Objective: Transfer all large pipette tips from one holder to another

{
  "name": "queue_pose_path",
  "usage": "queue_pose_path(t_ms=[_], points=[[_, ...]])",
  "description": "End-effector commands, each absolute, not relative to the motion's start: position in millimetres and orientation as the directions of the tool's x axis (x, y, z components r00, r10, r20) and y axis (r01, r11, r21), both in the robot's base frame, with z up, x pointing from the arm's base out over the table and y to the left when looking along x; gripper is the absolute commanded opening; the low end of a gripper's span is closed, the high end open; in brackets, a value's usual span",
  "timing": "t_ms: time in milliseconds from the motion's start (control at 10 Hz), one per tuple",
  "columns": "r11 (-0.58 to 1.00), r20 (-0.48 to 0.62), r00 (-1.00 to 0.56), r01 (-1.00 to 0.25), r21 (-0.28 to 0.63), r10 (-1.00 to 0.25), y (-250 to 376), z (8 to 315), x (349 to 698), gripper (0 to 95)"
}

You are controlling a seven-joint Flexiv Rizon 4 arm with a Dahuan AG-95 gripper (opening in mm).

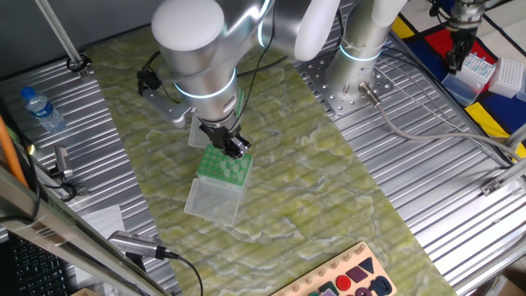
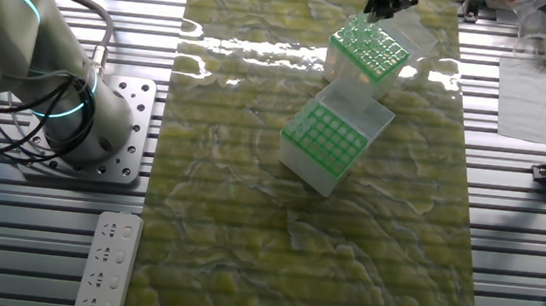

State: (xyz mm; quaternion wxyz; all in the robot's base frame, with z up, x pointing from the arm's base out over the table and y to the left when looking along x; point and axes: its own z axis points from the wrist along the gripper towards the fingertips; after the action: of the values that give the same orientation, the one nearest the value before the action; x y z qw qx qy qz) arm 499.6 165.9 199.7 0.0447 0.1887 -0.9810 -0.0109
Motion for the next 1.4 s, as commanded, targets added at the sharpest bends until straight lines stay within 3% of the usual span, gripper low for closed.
queue_pose_path(t_ms=[100,800,900,1400], points=[[0.923,0.109,-0.916,-0.381,0.058,-0.386,166.6,199.4,501.0,0.0],[0.932,0.079,-0.929,-0.36,0.044,-0.362,169.3,193.9,509.0,0.0],[0.929,0.072,-0.926,-0.368,0.041,-0.37,171.3,191.0,511.4,19.0],[0.92,0.036,-0.919,-0.391,0.025,-0.392,181.5,177.4,520.6,19.0]])
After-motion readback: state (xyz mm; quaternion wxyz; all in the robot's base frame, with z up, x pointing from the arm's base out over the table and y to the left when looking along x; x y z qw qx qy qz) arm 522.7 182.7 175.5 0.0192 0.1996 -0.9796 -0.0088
